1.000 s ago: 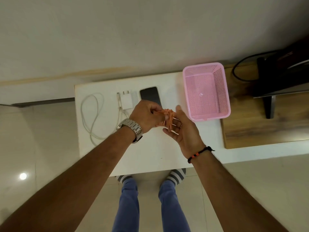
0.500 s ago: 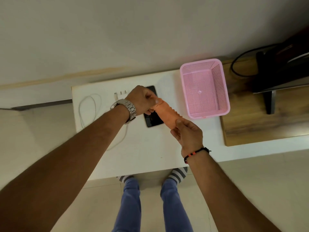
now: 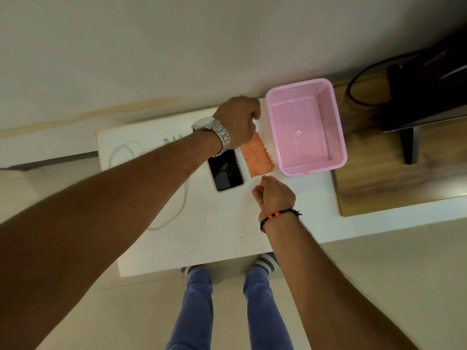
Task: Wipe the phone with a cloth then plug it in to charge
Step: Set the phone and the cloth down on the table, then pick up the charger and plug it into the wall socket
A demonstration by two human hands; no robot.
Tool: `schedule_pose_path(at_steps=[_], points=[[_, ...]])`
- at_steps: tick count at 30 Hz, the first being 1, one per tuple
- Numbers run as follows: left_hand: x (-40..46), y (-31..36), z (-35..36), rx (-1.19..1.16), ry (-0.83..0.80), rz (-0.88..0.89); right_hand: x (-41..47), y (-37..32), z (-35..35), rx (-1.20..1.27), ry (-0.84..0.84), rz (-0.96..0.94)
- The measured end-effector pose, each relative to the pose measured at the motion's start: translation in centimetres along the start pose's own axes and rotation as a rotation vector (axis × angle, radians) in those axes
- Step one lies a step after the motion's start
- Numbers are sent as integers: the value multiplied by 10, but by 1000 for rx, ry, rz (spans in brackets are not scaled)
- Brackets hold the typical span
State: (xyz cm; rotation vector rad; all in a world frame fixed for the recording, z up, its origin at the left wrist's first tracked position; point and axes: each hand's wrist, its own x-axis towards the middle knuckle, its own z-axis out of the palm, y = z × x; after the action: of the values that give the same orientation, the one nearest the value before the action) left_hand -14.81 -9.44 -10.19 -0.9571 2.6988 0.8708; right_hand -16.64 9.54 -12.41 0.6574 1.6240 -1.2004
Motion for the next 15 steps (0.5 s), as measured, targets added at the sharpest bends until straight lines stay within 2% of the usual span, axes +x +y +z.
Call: schedule_pose_path(at_steps=[4,6,11,13,15], points=[[-12,8,24,64,-305,43,-2,-3,19,185,-54,4],[-11,8,36,146,-362,74,-1,-6,24,197,-78,15],[-10,15,47,299,-375,74,-1,-9,26,92,-92,-23],[-19,17,43,219,-299,62,-7,-10,26,80,-157,-50],[-37,13,33,10,-160,40,-16,-12,28,41,-187,-104]])
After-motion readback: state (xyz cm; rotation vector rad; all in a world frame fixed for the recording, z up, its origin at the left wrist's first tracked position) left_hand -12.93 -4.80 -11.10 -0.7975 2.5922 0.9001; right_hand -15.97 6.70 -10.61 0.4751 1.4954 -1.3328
